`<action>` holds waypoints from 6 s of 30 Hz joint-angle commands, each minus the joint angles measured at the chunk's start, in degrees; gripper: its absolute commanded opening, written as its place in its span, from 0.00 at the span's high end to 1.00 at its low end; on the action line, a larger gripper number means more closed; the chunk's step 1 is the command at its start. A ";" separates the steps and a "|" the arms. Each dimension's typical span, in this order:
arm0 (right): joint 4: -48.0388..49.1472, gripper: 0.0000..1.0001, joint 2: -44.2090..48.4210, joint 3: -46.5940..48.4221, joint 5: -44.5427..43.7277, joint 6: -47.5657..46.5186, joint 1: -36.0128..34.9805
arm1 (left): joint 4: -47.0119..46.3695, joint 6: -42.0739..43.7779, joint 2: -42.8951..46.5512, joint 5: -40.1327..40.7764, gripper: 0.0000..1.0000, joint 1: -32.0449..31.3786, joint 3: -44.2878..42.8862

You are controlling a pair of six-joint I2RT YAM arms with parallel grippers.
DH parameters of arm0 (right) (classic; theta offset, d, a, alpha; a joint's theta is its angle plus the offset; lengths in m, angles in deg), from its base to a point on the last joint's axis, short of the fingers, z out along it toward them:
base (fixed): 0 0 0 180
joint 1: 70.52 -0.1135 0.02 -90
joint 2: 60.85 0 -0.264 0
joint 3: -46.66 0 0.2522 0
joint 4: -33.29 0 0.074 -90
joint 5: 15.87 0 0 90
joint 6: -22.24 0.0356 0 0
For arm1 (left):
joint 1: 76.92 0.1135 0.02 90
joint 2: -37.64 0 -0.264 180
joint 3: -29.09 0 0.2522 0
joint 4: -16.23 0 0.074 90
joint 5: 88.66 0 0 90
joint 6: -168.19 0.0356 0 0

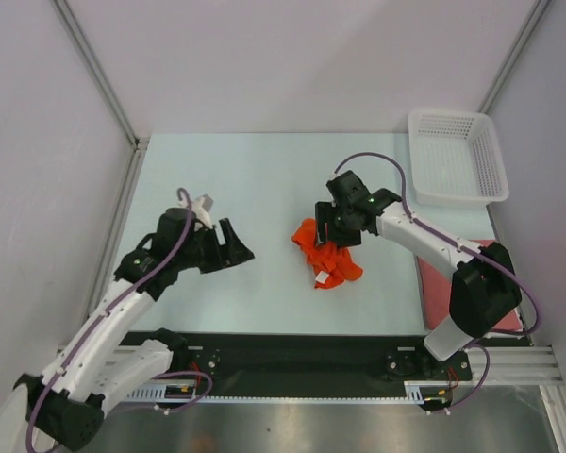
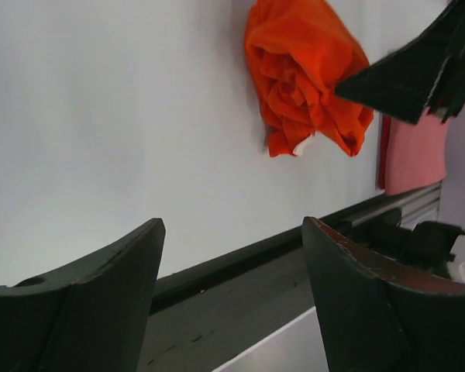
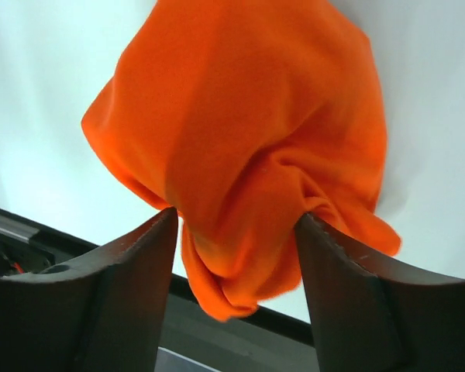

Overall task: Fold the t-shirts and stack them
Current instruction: Move the tshirt to the center of the board, then flatten the tshirt out

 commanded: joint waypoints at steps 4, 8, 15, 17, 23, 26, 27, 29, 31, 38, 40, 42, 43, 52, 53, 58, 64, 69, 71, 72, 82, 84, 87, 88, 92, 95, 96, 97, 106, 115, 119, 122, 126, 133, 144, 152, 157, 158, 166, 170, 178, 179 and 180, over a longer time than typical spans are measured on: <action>-7.65 0.26 8.30 2.18 -1.60 -6.17 4.23 | -13.11 6.56 -11.31 -1.22 0.25 -16.54 2.28; -9.76 0.21 14.71 -0.54 3.22 -7.68 4.68 | -20.40 10.35 -21.49 1.39 0.27 -24.90 -0.18; -0.38 0.29 21.75 -17.83 12.29 1.01 3.46 | -28.14 9.40 -22.34 4.31 0.25 -27.11 0.59; 1.65 0.29 22.90 -21.36 12.46 1.90 3.19 | -26.94 8.60 -23.28 4.14 0.20 -27.02 0.43; 11.40 0.35 23.35 -29.02 15.28 1.73 2.83 | -22.72 5.17 -33.22 1.67 0.23 -27.02 -1.50; 13.26 0.37 20.81 -28.42 14.49 0.15 3.18 | -21.13 5.70 -35.42 3.43 0.21 -26.93 -2.73; 14.48 0.38 19.84 -28.15 14.57 -0.73 3.27 | -21.04 5.70 -35.60 4.13 0.21 -26.85 -2.82; 15.89 0.44 16.16 -27.62 15.36 -1.61 3.36 | -20.60 5.26 -36.03 4.48 0.22 -26.41 -3.17; 16.69 0.63 14.30 -26.31 14.41 -2.66 3.27 | -19.72 4.38 -34.99 5.71 0.23 -25.88 -3.35; 4.67 1.00 15.69 -15.51 6.32 -5.30 10.45 | -15.33 4.29 -21.64 12.48 0.23 -22.19 -1.95; -2.44 1.00 18.23 -6.85 2.29 -7.40 12.40 | -14.28 4.29 -16.63 13.45 0.24 -20.44 -1.51; -10.15 1.00 18.68 0.29 -0.09 -11.36 15.04 | -13.13 4.03 -13.81 15.73 0.24 -18.68 -1.33; -12.20 1.00 18.34 3.72 -0.10 -12.68 15.66 | -12.69 3.68 -11.10 16.69 0.24 -18.15 -1.33; -5.41 1.00 10.96 23.46 24.79 -7.11 -0.55 | -1.20 1.39 0.25 27.68 0.26 -14.63 -6.15; 5.59 1.00 8.52 21.62 28.86 -3.58 -2.51 | 0.22 1.04 2.18 31.00 0.26 -14.72 -6.77; 19.35 0.71 -4.67 21.05 39.10 2.29 -10.08 | 8.13 -3.00 7.73 37.88 0.25 -14.63 -8.98; 1.40 0.32 -3.57 14.62 28.13 -5.21 -3.51 | 6.39 -1.95 6.34 28.33 0.21 -14.54 -4.94; -4.66 0.29 7.59 -3.77 15.84 -8.55 4.40 | 0.94 1.65 -2.10 11.99 0.31 -14.72 -0.55; -6.59 0.31 13.39 -11.75 12.23 -8.82 7.21 | -1.17 2.18 -6.32 6.34 0.40 -15.41 0.43; -6.86 0.32 15.33 -14.15 11.68 -8.73 7.84 | -1.09 2.01 -7.46 6.07 0.43 -16.46 0.69; -4.93 0.30 22.73 -28.66 8.51 -1.62 7.32 | -5.02 -3.71 -18.19 7.39 0.39 -21.75 9.64; -3.70 0.31 22.21 -28.85 7.73 -0.83 6.18 | -7.32 -4.84 -19.33 6.08 0.36 -21.66 12.97; -2.65 0.33 20.45 -28.50 6.15 0.40 4.51 | -12.05 -6.26 -21.00 3.88 0.34 -21.57 15.71; -2.21 0.34 19.23 -28.85 5.70 0.49 4.24 | -12.94 -6.34 -21.88 3.87 0.34 -21.57 16.07; -0.19 0.42 16.32 -28.50 3.77 1.02 3.98 | -14.71 -6.69 -24.08 5.37 0.40 -21.48 15.90; -0.54 0.46 14.47 -28.32 2.01 1.55 4.06 | -16.64 -8.01 -24.08 5.89 0.44 -21.40 16.69; -0.45 0.47 14.29 -28.41 1.75 1.81 4.06 | -18.12 -8.19 -24.00 5.89 0.46 -21.48 17.38; -0.19 0.46 14.20 -28.59 1.66 1.81 3.98 | -18.75 -8.28 -24.00 6.42 0.51 -21.40 17.65; -1.83 0.99 12.61 -24.22 0.43 -0.03 8.88 | -8.05 -2.84 -19.70 19.41 1.00 -20.34 10.46; -15.28 1.00 23.69 -0.22 2.80 -4.51 22.15 | 8.66 4.28 -5.03 37.34 1.00 -17.79 -13.44; -19.51 1.00 25.71 8.92 7.19 -7.32 27.70 | 13.93 6.13 -1.94 44.38 1.00 -16.83 -22.23; -22.50 1.00 29.30 11.66 7.28 -8.82 29.90 | 17.45 6.31 2.26 48.87 1.00 -16.56 -26.28; -25.41 1.00 33.97 14.39 7.10 -8.47 29.99 | 18.42 5.35 9.12 50.28 1.00 -16.56 -26.47; -21.20 1.00 38.73 17.11 12.73 -6.19 29.99 | 18.78 7.44 15.29 52.91 1.00 -16.56 -25.24; -5.93 1.00 6.41 15.44 11.41 1.37 32.88 | 9.47 12.02 -14.74 43.77 1.00 -8.31 -17.60; 0.33 1.00 -18.48 34.60 10.97 -1.45 34.91 | -7.46 19.93 -26.36 42.90 0.99 6.28 -21.90; 8.60 1.00 -29.20 44.08 15.88 4.36 35.09 | -16.02 22.39 -37.34 39.83 1.00 12.26 -25.14; 8.69 1.00 -31.48 48.54 16.24 5.49 35.09 | -18.55 22.83 -39.27 38.78 1.00 12.70 -25.58; 12.83 1.00 -35.03 54.38 18.53 4.98 32.89 | -21.74 23.19 -49.05 38.86 1.00 12.97 -33.41; 9.05 1.00 -27.84 53.59 16.87 0.94 33.24 | -20.95 22.84 -41.34 37.54 1.00 12.97 -35.51; 7.46 1.00 -9.55 45.08 14.75 -1.27 33.24 | -32.80 24.07 -25.33 26.73 1.00 12.97 -36.75; 7.38 1.00 -7.35 44.28 14.75 -1.00 33.33 | -33.42 24.07 -23.92 26.38 1.00 12.97 -36.66; 6.42 1.00 -1.85 42.97 14.49 0.13 33.24 | -34.82 24.50 -19.47 25.76 1.00 12.97 -36.05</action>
